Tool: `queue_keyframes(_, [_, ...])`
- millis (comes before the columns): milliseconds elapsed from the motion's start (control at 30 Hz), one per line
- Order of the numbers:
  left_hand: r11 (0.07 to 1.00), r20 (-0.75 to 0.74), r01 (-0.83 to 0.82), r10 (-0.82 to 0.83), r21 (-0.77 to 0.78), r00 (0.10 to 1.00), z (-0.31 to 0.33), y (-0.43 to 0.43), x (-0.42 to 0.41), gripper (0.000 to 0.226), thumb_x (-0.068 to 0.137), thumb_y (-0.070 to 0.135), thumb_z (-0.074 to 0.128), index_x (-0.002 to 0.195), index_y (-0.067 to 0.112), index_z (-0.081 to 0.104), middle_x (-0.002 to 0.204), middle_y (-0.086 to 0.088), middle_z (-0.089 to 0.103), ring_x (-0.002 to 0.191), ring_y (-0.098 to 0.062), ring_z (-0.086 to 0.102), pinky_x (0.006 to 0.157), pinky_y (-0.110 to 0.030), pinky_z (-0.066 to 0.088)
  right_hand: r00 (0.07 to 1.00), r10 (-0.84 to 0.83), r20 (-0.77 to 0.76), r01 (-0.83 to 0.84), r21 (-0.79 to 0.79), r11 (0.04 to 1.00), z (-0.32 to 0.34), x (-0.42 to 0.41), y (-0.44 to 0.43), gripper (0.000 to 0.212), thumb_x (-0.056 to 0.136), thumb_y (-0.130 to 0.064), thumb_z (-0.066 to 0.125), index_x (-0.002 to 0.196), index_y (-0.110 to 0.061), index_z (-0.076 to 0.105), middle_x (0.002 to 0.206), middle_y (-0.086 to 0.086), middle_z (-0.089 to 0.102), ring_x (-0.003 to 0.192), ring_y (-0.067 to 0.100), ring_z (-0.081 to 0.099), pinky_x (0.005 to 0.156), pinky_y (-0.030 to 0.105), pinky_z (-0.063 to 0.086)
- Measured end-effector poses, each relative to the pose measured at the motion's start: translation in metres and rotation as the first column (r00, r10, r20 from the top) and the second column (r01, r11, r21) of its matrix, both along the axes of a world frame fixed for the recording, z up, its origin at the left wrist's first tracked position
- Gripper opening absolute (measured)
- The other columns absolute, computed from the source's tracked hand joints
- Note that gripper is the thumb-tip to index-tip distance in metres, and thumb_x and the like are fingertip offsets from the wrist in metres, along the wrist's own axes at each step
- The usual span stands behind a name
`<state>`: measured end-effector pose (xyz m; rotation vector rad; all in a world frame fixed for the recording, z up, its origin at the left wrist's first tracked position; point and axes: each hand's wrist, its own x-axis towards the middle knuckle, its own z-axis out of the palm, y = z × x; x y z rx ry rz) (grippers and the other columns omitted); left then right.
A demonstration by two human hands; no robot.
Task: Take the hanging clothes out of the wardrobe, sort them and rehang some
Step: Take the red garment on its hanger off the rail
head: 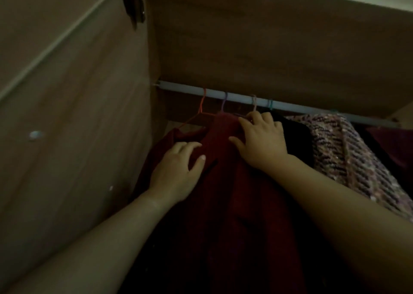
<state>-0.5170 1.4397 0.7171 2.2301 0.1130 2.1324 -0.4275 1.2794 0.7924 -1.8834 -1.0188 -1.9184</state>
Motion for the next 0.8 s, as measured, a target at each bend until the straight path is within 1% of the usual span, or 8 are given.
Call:
queue_keyframes(100, [1.000,-0.022,-0.018,0.018,0.010,1.000,0.021,0.010,0.013,0.042,0.094,0.043,0.041,0.133,0.029,0.045,0.140,0.003,0.040,0.128,-0.016,0.039,0.104,-0.036,0.036,0.994,0.085,-0.068,-0.092,-0.098,0.991,0.022,0.004,0.005,0.056,0.092,-0.049,0.046,0.139,-0.020,0.037,0.136,0.006,0.040,0.121,0.025,0.043,0.094,0.039,0.041])
queue_keyframes(167, [1.000,-0.022,-0.024,0.024,0.002,0.999,0.032,0.022,0.019,0.043,0.094,0.045,0.039,0.135,0.030,0.043,0.143,0.003,0.038,0.130,-0.017,0.036,0.105,-0.037,0.035,0.981,0.150,-0.119,-0.167,-0.145,0.975,0.035,0.005,0.008,0.052,0.092,-0.045,0.051,0.136,-0.019,0.042,0.132,0.006,0.045,0.114,0.023,0.050,0.089,0.036,0.047])
queue_keyframes(333, [0.999,-0.015,-0.009,0.009,-0.030,1.000,0.039,0.053,0.035,0.046,0.093,0.049,0.036,0.136,0.033,0.041,0.143,0.008,0.037,0.130,-0.014,0.035,0.106,-0.035,0.034,0.956,0.244,-0.163,-0.265,-0.125,0.956,0.063,0.008,0.022,0.039,0.088,-0.042,0.058,0.123,-0.023,0.054,0.114,0.001,0.061,0.099,0.018,0.059,0.081,0.038,0.054])
queue_keyframes(400, [1.000,-0.012,-0.009,0.009,-0.025,1.000,0.038,0.062,0.039,0.046,0.093,0.049,0.037,0.136,0.033,0.040,0.142,0.010,0.036,0.130,-0.012,0.035,0.106,-0.033,0.034,0.951,0.268,-0.154,-0.288,-0.124,0.949,0.070,0.010,0.030,0.037,0.088,-0.040,0.059,0.122,-0.028,0.056,0.116,-0.002,0.062,0.101,0.016,0.059,0.081,0.039,0.054])
queue_keyframes(500, [1.000,0.018,-0.006,0.006,0.008,1.000,0.039,0.070,0.040,0.044,0.093,0.047,0.039,0.135,0.034,0.041,0.141,0.011,0.037,0.130,-0.011,0.035,0.105,-0.031,0.034,0.912,0.366,-0.186,-0.379,-0.037,0.925,0.077,0.018,0.038,0.026,0.088,-0.035,0.060,0.114,-0.036,0.062,0.115,-0.007,0.063,0.098,0.013,0.059,0.078,0.036,0.054])
queue_keyframes(600, [0.999,0.043,-0.028,0.026,0.036,0.999,0.043,0.076,0.036,0.043,0.093,0.045,0.041,0.135,0.033,0.042,0.142,0.009,0.036,0.132,-0.012,0.033,0.106,-0.029,0.032,0.867,0.441,-0.231,-0.429,0.104,0.897,0.085,0.022,0.040,0.018,0.089,-0.034,0.059,0.104,-0.040,0.065,0.118,-0.002,0.062,0.103,0.015,0.058,0.074,0.033,0.053])
queue_keyframes(700, [0.999,0.078,-0.025,0.022,0.030,0.997,0.051,0.079,0.028,0.044,0.093,0.043,0.041,0.136,0.031,0.043,0.143,0.005,0.037,0.131,-0.014,0.035,0.107,-0.033,0.033,0.864,0.468,-0.187,-0.428,0.216,0.877,0.100,0.010,0.030,0.016,0.090,-0.029,0.059,0.102,-0.035,0.067,0.103,-0.003,0.063,0.088,0.016,0.058,0.070,0.031,0.051])
queue_keyframes(800, [0.999,0.111,0.030,-0.033,0.033,0.993,0.058,0.075,0.017,0.043,0.093,0.044,0.040,0.135,0.032,0.044,0.142,0.005,0.038,0.130,-0.013,0.036,0.107,-0.036,0.034,0.879,0.461,-0.121,-0.405,0.320,0.857,0.114,-0.006,0.015,0.017,0.090,-0.027,0.059,0.104,-0.032,0.067,0.104,0.000,0.065,0.089,0.020,0.060,0.069,0.030,0.047])
